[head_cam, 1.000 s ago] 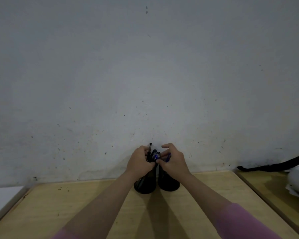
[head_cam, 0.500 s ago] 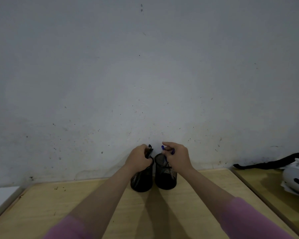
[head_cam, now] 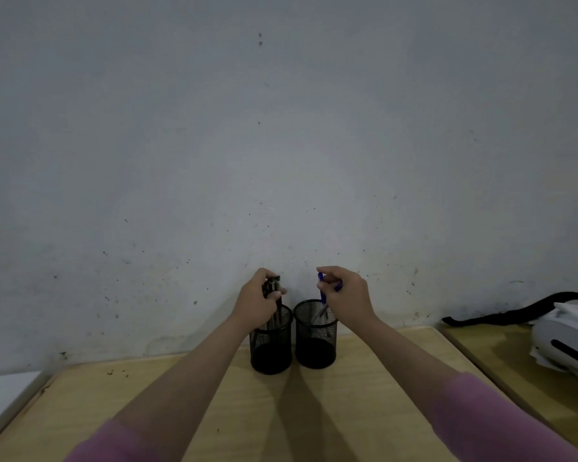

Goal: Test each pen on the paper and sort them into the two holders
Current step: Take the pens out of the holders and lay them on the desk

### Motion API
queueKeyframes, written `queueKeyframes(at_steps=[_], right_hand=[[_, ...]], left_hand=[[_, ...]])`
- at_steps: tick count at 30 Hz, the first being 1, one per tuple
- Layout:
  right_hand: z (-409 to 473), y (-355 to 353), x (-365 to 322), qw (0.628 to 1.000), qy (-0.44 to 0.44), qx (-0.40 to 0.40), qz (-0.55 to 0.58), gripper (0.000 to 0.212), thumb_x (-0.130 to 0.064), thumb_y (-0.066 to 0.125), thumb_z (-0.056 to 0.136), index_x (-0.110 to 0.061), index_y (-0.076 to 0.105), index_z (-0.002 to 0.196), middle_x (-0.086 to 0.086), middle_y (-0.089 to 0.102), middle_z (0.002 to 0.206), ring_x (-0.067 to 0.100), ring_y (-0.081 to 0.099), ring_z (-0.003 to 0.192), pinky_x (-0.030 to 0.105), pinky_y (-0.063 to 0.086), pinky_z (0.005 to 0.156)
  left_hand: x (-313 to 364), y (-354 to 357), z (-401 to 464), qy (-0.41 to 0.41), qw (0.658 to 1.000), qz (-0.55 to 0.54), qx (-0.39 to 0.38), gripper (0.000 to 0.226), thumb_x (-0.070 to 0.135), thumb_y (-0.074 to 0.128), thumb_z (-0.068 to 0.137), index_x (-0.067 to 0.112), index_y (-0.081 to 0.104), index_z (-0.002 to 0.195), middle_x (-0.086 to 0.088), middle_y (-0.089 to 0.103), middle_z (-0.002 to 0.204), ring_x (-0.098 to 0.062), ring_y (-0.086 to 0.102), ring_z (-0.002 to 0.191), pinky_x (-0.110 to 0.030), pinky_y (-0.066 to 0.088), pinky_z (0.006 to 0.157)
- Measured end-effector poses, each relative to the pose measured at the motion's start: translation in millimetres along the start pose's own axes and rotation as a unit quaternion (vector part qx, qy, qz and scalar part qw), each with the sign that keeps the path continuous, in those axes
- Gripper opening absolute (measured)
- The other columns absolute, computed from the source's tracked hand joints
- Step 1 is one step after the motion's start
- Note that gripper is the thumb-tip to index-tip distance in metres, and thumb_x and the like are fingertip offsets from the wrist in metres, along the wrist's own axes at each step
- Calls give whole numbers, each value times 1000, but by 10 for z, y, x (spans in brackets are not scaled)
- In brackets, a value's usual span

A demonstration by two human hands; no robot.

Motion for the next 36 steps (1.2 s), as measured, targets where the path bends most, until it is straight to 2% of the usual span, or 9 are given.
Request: queueKeyframes(at_steps=[5, 8, 12, 19, 23, 26, 28, 33, 36], right_hand=[[73, -202, -312, 997, -52, 49, 27, 20, -1, 65, 83, -7, 68, 102, 8, 70, 88, 16, 64, 80, 18, 53, 76], [93, -353, -575, 992, -82, 78, 60, 17, -1, 65, 83, -8, 66, 99, 5, 70, 88, 12, 65, 80, 8, 52, 68], [-18, -487, -838, 982, -87, 95, 138, 16, 2, 60, 85, -10, 61, 96, 6, 70, 91, 14, 69, 87, 20, 57, 72], [-495, -333, -718, 963, 46, 73, 254, 23, 7, 53, 88, -9, 61, 102, 18, 68, 92, 27, 69, 89, 36, 57, 79], [-790, -47, -344, 945, 183, 90, 254, 15, 0, 63, 85, -12, 65, 94, 12, 67, 89, 23, 66, 80, 32, 59, 69], [-950, 163, -7, 934, 250, 87, 238, 20, 0, 65, 82, -20, 63, 81, 13, 66, 89, 29, 67, 83, 46, 57, 78], [-1037, 267, 171, 930, 275, 79, 231, 18, 1, 64, 82, -18, 64, 83, 17, 67, 92, 30, 67, 83, 49, 56, 79], [-1151, 366, 438, 929, 316, 75, 180, 19, 5, 65, 80, -3, 66, 97, 13, 65, 92, 22, 60, 82, 27, 49, 68], [-1179, 385, 548, 939, 313, 57, 132, 25, 0, 72, 76, -1, 67, 100, 15, 66, 95, 23, 60, 85, 27, 47, 75]], left_hand=[[367, -233, -50, 73, 995, -40, 46, 30, -9, 47, 86, 9, 57, 109, -9, 66, 99, -15, 63, 99, -21, 48, 85], [637, -426, -141, 116, 987, -63, 93, 27, -5, 49, 87, 11, 58, 106, -5, 67, 99, -10, 62, 98, -12, 48, 84], [819, -665, -358, 125, 969, -149, 151, 24, -6, 48, 88, 10, 57, 102, -4, 68, 97, 4, 63, 92, -7, 48, 79], [350, -718, -869, -8, 944, -271, 189, 29, -2, 45, 91, 20, 56, 107, -6, 67, 96, -17, 63, 97, -29, 49, 82], [-114, -607, -1104, -117, 921, -313, 199, 36, -4, 45, 91, 25, 56, 109, -10, 66, 98, -21, 62, 99, -37, 47, 80], [-389, -538, -1192, -166, 914, -321, 186, 36, -9, 43, 90, 20, 58, 105, -13, 64, 98, -23, 62, 100, -43, 47, 91], [-535, -524, -1221, -186, 908, -327, 186, 32, -10, 45, 88, 16, 59, 98, -16, 64, 98, -26, 61, 98, -43, 50, 87], [-766, -593, -1254, -185, 936, -236, 184, 20, 0, 72, 74, 9, 68, 91, -10, 66, 85, -26, 62, 87, -30, 50, 77], [-842, -640, -1281, -177, 952, -164, 188, 32, 12, 83, 63, 7, 68, 92, -10, 67, 82, -22, 62, 80, -30, 51, 80]])
Point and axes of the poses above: each hand's wrist, its own z-axis towards the middle knuckle, its own y-axis out of the palm, x = y × z, the point moved 2 cm from there along z, towards the middle knuckle
